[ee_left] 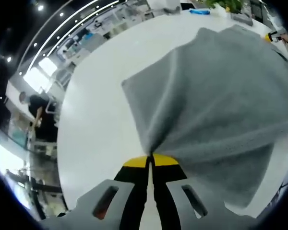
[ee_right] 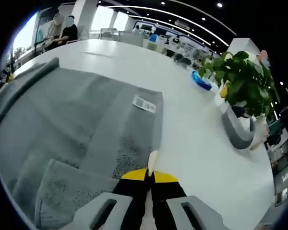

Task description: Open the folded towel by lifting each exposed corner and separating the folded layers until the towel lies flat within the target outline without major curled edges

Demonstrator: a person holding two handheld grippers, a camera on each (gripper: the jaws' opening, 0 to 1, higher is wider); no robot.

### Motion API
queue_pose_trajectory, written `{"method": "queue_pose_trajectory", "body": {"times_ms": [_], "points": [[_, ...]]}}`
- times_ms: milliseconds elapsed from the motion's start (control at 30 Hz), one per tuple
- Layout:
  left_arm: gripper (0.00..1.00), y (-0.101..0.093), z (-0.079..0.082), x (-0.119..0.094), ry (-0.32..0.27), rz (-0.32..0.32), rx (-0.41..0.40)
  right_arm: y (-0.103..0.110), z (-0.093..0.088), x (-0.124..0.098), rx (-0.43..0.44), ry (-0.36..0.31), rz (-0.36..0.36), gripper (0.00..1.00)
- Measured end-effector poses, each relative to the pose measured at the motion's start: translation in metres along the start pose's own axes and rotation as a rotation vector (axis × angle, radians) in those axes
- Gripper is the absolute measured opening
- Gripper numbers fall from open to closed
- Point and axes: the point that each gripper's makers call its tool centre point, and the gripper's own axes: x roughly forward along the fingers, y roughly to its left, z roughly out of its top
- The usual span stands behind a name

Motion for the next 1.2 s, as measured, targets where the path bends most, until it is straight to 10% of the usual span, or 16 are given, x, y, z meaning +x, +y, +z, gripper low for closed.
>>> {"method": "queue_pose_trajectory", "body": {"times_ms": [1200], "points": [[0.01, 0.008, -0.010, -0.002, 0.089, -0.034, -0.091, -0.010, -0.005, 0.001, 0.102, 0.030, 0.008, 0.00]]}}
